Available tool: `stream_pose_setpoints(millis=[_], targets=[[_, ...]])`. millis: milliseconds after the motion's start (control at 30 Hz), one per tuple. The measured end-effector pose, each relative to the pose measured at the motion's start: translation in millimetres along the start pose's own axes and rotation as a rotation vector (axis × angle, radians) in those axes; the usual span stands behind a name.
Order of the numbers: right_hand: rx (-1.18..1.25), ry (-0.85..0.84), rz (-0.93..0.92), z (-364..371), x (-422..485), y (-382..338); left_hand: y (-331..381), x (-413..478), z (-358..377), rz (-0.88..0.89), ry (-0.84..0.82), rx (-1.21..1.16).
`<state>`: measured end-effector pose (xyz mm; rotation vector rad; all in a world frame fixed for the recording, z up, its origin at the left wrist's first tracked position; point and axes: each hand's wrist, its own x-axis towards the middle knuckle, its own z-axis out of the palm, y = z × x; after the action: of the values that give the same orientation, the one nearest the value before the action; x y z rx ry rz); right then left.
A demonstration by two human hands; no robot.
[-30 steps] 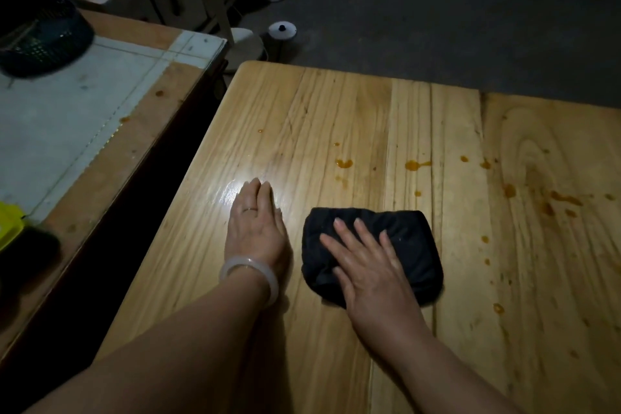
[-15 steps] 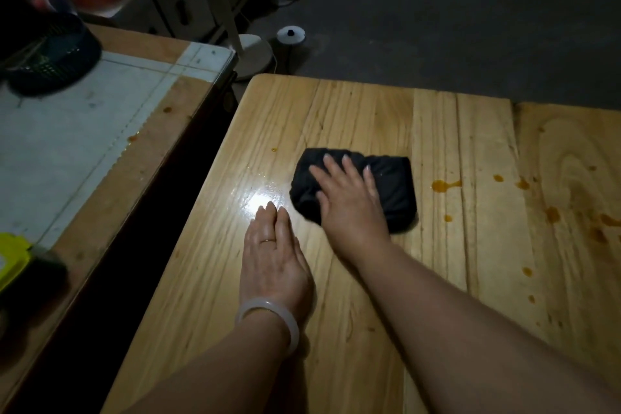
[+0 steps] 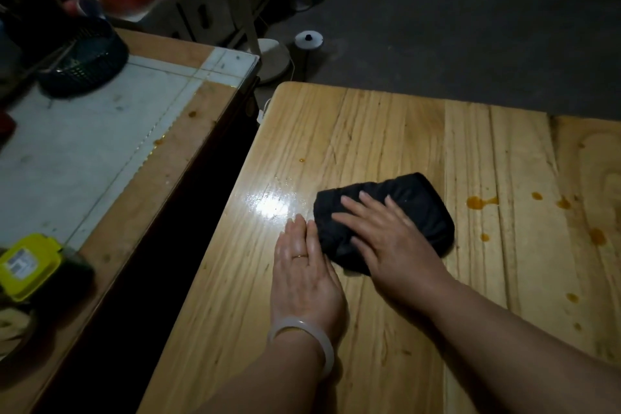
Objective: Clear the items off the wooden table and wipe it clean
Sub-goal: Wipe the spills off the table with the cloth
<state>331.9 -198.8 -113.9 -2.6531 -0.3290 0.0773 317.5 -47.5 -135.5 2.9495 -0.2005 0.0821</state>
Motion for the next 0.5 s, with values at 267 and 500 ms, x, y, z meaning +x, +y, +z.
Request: stream_pose_setpoints(millis=[267, 500], targets=[[-0.017, 0.118, 0.389, -5, 114, 12, 1, 1, 2, -0.010, 0.016, -0.029], [-0.031, -0.030, 0.224, 6, 140, -28, 1, -1, 4, -0.004, 0.013, 0.000]])
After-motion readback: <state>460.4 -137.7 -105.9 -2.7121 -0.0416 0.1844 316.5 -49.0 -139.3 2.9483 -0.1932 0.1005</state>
